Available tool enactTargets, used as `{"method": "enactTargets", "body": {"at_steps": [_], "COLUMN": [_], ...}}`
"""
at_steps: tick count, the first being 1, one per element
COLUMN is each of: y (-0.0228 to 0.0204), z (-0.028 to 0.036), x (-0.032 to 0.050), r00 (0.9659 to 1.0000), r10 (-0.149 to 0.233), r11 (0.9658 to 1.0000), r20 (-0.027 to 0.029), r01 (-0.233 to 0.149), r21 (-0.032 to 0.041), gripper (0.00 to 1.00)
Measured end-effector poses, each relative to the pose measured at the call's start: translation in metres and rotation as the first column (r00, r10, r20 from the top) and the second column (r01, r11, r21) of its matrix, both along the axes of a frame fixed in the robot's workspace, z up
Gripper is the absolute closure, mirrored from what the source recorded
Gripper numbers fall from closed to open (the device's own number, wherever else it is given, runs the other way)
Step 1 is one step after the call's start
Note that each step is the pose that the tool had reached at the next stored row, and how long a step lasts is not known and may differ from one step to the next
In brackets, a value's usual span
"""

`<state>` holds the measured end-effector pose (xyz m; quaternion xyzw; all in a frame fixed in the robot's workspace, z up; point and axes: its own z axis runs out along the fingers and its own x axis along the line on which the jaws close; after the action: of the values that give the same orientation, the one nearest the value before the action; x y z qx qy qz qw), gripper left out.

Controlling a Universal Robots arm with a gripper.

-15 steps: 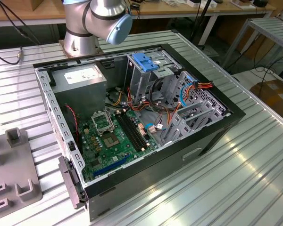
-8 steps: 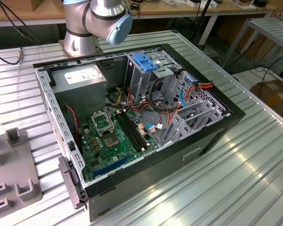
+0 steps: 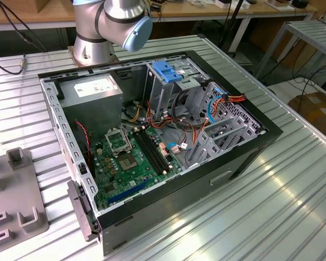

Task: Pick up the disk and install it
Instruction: 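Pick up the disk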

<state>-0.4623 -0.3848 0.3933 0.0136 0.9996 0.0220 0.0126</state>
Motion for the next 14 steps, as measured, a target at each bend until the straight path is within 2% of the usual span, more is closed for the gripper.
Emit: {"method": "enactTargets", "body": {"at_steps": [2, 3, 5, 7, 9, 10, 11, 13, 14], "y": [0.0000, 0.0000, 0.0000, 0.0000, 0.0000, 0.0000, 0.0000, 0.0000, 0.0000], "z": [0.0000, 0.0000, 0.0000, 0.0000, 0.0000, 0.0001, 0.0000, 0.0000, 0.0000], "x": [0.0000, 0.0000, 0.0000, 0.0000, 0.0000, 0.0000, 0.0000, 0.0000, 0.0000], "r00": [0.9993, 0.9975, 0.9941, 0.9885, 0.9772, 0.9701, 0.9668, 0.9552, 0.9475], "r10": [0.038, 0.071, 0.108, 0.152, 0.212, 0.243, 0.256, 0.296, 0.320], "r11": [0.9993, 0.9975, 0.9941, 0.9885, 0.9772, 0.9701, 0.9668, 0.9552, 0.9475], "r20": [-0.0001, 0.0000, -0.0001, -0.0001, -0.0001, -0.0001, -0.0001, -0.0001, -0.0001], "r01": [-0.038, -0.071, -0.108, -0.152, -0.212, -0.243, -0.256, -0.296, -0.320], "r21": [0.0000, 0.0000, 0.0000, 0.0000, 0.0000, 0.0000, -0.0001, 0.0000, -0.0001], "gripper": [0.90, 0.90, 0.90, 0.90, 0.90, 0.90, 0.90, 0.90, 0.90]}}
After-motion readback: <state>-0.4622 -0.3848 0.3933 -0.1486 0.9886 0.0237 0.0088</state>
